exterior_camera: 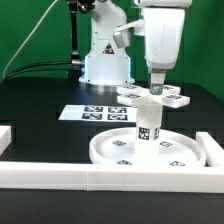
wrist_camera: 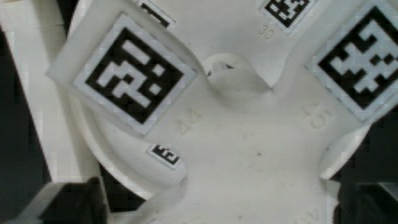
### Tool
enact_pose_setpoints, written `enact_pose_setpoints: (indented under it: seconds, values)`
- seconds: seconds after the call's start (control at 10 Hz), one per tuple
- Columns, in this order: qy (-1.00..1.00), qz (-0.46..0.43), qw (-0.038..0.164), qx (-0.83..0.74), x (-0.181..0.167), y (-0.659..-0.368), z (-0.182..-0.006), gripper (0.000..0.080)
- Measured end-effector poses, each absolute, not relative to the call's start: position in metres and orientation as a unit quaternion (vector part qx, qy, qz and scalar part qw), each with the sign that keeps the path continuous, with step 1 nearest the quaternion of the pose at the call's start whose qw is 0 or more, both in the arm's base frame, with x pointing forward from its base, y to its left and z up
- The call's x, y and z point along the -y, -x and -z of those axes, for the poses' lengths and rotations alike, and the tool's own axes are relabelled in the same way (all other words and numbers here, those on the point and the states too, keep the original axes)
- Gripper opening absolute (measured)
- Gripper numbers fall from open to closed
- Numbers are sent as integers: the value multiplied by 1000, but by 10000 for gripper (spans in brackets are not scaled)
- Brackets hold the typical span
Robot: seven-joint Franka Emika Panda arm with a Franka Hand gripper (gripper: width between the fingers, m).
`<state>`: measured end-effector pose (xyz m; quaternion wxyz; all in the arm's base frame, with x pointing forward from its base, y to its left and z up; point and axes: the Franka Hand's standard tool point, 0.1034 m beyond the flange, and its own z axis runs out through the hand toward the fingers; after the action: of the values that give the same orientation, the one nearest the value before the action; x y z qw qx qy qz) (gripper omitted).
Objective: Assemble round table
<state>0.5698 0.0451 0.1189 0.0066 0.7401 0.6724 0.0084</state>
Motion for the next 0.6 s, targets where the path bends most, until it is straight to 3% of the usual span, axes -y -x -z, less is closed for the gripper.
enact_pose_setpoints:
  seconds: [0.6]
  values:
    - [-741, -3, 1, -671, -44, -562, -113, 649]
